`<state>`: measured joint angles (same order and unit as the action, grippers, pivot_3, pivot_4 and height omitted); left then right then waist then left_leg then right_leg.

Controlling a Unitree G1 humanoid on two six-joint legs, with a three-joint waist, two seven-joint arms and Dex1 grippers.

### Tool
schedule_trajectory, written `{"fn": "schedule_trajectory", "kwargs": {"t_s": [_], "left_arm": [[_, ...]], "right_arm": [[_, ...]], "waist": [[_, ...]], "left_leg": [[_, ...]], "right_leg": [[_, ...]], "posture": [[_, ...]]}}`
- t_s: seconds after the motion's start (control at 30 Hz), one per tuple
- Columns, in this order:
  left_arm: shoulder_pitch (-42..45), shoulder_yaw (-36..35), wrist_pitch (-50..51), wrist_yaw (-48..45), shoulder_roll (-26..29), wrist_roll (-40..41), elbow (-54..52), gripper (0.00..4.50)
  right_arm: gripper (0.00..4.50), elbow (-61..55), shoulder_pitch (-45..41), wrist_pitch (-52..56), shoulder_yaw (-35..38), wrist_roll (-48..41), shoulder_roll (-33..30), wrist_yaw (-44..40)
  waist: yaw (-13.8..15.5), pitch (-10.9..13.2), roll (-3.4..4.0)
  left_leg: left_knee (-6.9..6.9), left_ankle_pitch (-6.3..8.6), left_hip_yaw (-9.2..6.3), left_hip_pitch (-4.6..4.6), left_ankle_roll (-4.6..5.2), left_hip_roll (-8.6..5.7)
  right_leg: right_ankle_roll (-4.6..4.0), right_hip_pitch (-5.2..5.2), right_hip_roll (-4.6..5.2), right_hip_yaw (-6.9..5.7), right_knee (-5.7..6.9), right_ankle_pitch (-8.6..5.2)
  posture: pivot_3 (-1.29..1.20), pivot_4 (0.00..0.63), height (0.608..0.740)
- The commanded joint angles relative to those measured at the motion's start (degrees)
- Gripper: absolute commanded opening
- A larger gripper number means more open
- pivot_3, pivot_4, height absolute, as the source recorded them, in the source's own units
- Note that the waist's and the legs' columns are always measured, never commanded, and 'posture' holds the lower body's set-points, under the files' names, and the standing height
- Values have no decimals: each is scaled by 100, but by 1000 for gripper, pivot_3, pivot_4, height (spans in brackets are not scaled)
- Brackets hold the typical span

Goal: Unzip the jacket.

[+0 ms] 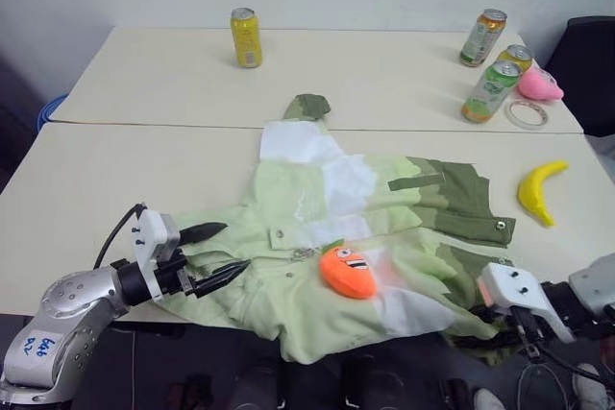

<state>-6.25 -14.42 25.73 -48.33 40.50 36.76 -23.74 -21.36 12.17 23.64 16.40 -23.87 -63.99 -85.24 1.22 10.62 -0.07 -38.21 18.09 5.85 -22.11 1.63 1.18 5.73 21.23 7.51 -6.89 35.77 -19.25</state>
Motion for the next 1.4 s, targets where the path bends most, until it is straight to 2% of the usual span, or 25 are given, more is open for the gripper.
{"fn": "schedule_trajectory", "kwargs": {"t_s": [0.03, 0.13, 0.2, 0.23, 0.37, 0.53, 0.63, 0.8, 0.93, 1.03, 1.07, 1.17, 1.27, 1.4], "left_arm": [[130, 24, 51, -251, 41, 176, 23, 4500], [318, 198, 19, -497, 88, 79, 193, 4500], [486, 320, -94, -575, 79, -65, 344, 4500], [565, 381, -184, -624, 77, -153, 429, 4500], [857, 632, -537, -835, -11, -413, 705, 4500], [1086, 1106, -481, -922, -53, -624, 705, 4500], [1216, 1463, -451, -720, -192, -922, 692, 4500], [1210, 1819, -272, -268, -374, -1395, 797, 4500], [1084, 2068, -306, 35, -392, -1921, 1054, 4500], [1113, 2121, -333, 231, -489, -2091, 1178, 4500], [1119, 2131, -325, 268, -520, -2110, 1173, 4500], [1085, 2168, -249, 254, -496, -2132, 1130, 4500], [970, 2180, -225, 166, -368, -2154, 1110, 4500], [796, 2074, -172, 101, -183, -2089, 1137, 4500]], "right_arm": [[2708, 79, 184, 770, 986, -737, -218, -304], [3709, 343, 552, 1600, 1667, -1516, -771, -723], [4333, 705, 340, 1814, 1796, -1796, -911, -726], [4462, 880, 146, 1849, 1803, -1819, -944, -639], [4462, 992, -1223, 1550, 1248, -2051, -650, 20], [4462, 150, -2631, 2107, -374, -2096, -53, 859], [4462, -189, -3569, 3167, -1597, -2140, 719, 1792], [4462, -97, -4208, 3546, -2773, -1601, 1491, 2438], [4462, 95, -4465, 3881, -3291, -1465, 1898, 2656], [3885, 139, -4454, 3702, -3734, -1065, 1925, 2706], [3442, 144, -4450, 3613, -3823, -952, 1904, 2693], [2538, 157, -4404, 3384, -3750, -844, 1833, 2577], [1486, 157, -4264, 3078, -3510, -843, 1398, 2100], [223, 437, -3958, 2670, -2965, -868, 425, 1363]], "waist": [[10, 1, 1], [12, 0, 4], [12, 1, -6], [11, 0, -10], [-41, 0, -11], [-84, -1, -14], [-116, -1, -14], [-85, -1, -14], [-95, -2, -16], [-93, -6, -19], [-95, -8, -19], [-103, -14, -18], [-100, -16, -17], [-108, -17, -17]], "left_leg": [[0, -3, 0, 0, 4, -2], [2, -3, -1, 3, 4, -1], [1, -4, -3, 4, 6, 0], [1, -5, -3, 4, 7, 0], [3, -5, 0, 6, 5, 0], [6, -12, 0, -4, -8, 4], [2, -12, 1, -8, -8, 2], [0, -13, -8, -19, -7, -4], [0, -14, -7, -21, 2, -13], [0, -15, -9, -17, 6, -17], [-1, -15, -9, -13, 6, -17], [-1, -17, -8, -6, 6, -17], [-1, -18, -9, -6, 5, -16], [3, -13, -10, -5, 11, -20]], "right_leg": [[1, 1, 3, 1, 4, 0], [0, -1, 4, 2, 5, 0], [0, -4, 4, 0, 5, 0], [0, -4, 4, 0, 5, 0], [0, 1, 4, 3, 9, 0], [0, 15, -1, -1, 12, 0], [0, 17, 0, -1, 14, 0], [1, 25, 2, -6, 25, 0], [7, 21, 6, -4, 27, 4], [7, 19, 15, -4, 25, 4], [7, 17, 16, -3, 23, 4], [7, 12, 17, -2, 23, 4], [7, 12, 18, -2, 25, 4], [7, 11, 22, -2, 20, 4]], "posture": [[0, 150, 740], [0, 150, 740], [0, 150, 740], [0, 150, 740], [0, 150, 740], [0, 150, 740], [0, 150, 740], [0, 150, 740], [0, 150, 740], [0, 150, 740], [0, 150, 740], [0, 150, 740], [0, 150, 740], [0, 150, 740]]}}
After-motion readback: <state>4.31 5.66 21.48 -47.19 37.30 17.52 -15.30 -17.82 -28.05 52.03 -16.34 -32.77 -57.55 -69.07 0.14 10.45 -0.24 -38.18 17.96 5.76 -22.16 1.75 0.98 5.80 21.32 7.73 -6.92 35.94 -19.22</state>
